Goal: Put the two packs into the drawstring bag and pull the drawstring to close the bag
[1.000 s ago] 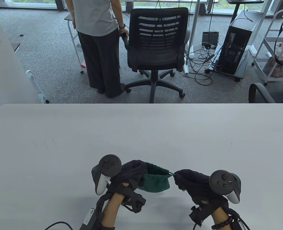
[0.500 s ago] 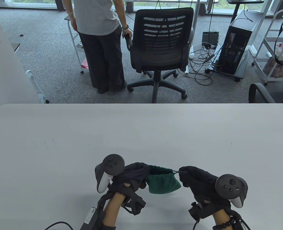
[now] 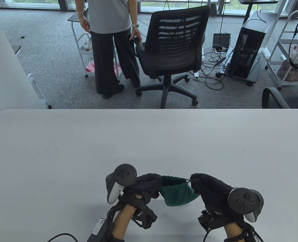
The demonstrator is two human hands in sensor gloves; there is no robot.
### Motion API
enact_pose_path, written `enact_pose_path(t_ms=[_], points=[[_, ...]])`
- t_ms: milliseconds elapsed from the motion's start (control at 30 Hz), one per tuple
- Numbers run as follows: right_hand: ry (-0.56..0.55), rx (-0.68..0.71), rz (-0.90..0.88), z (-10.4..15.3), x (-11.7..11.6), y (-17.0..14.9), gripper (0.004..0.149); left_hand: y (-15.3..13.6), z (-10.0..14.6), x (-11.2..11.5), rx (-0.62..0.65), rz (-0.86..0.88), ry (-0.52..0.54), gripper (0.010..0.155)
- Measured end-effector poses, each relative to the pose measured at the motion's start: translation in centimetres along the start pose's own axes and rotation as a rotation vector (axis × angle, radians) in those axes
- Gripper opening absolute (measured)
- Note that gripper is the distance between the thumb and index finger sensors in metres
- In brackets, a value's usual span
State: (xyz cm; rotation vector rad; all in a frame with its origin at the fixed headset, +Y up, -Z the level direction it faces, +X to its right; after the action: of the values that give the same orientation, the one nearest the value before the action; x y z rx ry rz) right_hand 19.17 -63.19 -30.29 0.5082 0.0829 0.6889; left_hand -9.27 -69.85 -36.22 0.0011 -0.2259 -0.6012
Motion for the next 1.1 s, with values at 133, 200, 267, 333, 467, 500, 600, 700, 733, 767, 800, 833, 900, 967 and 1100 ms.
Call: enact_pose_path(t_ms=[133, 200, 267, 333, 467, 500, 600, 700, 733, 767, 800, 833, 900, 967, 1100], points=[[-0.008, 0.0, 0.015, 0.0, 0.0, 0.0, 0.037, 0.3, -0.1, -0.1, 0.016, -0.002, 0.02, 0.05], [-0.005, 0.001, 0.023, 0.0, -0.1, 0.0, 0.037, 0.7, 0.0, -0.3, 0.05, -0.019, 0.044, 0.052], [0.003, -0.005, 0.029, 0.0, -0.3, 0.0, 0.037, 2.0, 0.4, -0.5, 0.173, -0.063, 0.106, 0.058], [-0.004, -0.006, 0.036, 0.0, -0.3, 0.0, 0.037, 3.4, 0.9, -0.4, 0.281, -0.126, 0.131, 0.069], [0.001, 0.006, 0.035, 0.0, -0.5, 0.3, 0.037, 6.6, 2.2, 1.0, 0.475, -0.281, 0.107, 0.084], [0.01, 0.014, 0.036, -0.1, -0.7, 0.5, 0.037, 7.2, 2.4, 1.6, 0.509, -0.321, 0.088, 0.087], [0.033, 0.05, 0.045, -0.2, -1.2, 1.2, 0.037, 8.2, 2.7, 2.6, 0.572, -0.416, 0.091, 0.088], [0.044, 0.078, 0.045, -0.3, -1.6, 1.7, 0.037, 8.8, 2.9, 3.3, 0.608, -0.462, 0.104, 0.084], [0.048, 0.085, 0.045, -0.3, -1.7, 1.9, 0.037, 8.9, 2.9, 3.4, 0.613, -0.46, 0.114, 0.08], [0.051, 0.093, 0.044, -0.3, -1.9, 2.1, 0.037, 9.0, 2.9, 3.5, 0.62, -0.459, 0.117, 0.077], [0.052, 0.099, 0.045, -0.3, -2.0, 2.2, 0.037, 9.0, 2.9, 3.6, 0.619, -0.46, 0.119, 0.071], [0.052, 0.103, 0.051, -0.3, -2.0, 2.3, 0.037, 9.0, 2.9, 3.5, 0.617, -0.46, 0.146, 0.064], [0.043, 0.106, 0.07, -0.3, -2.0, 2.4, 0.037, 9.1, 3.0, 3.5, 0.627, -0.462, 0.152, 0.055], [0.05, 0.095, 0.067, -0.3, -2.1, 2.2, 0.037, 8.9, 3.0, 3.4, 0.618, -0.45, 0.143, 0.05], [0.066, 0.075, 0.05, -0.3, -2.5, 1.7, 0.037, 8.3, 2.8, 2.9, 0.59, -0.449, 0.139, 0.043]])
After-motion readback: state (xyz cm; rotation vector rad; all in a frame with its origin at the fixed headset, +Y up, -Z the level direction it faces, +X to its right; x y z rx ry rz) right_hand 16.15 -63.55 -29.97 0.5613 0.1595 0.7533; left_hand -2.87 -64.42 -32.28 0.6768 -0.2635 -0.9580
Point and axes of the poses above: the tracker on the back of each hand, its own y axis roughly to the thumb side, its own z axis roughly from the fingertips to the wrist, x = y × z, the point moved 3 cm from there along -z, roughly from the wrist to the fingertips, and after that the axes turned 8 degrees about y, right-handed, at the moved point
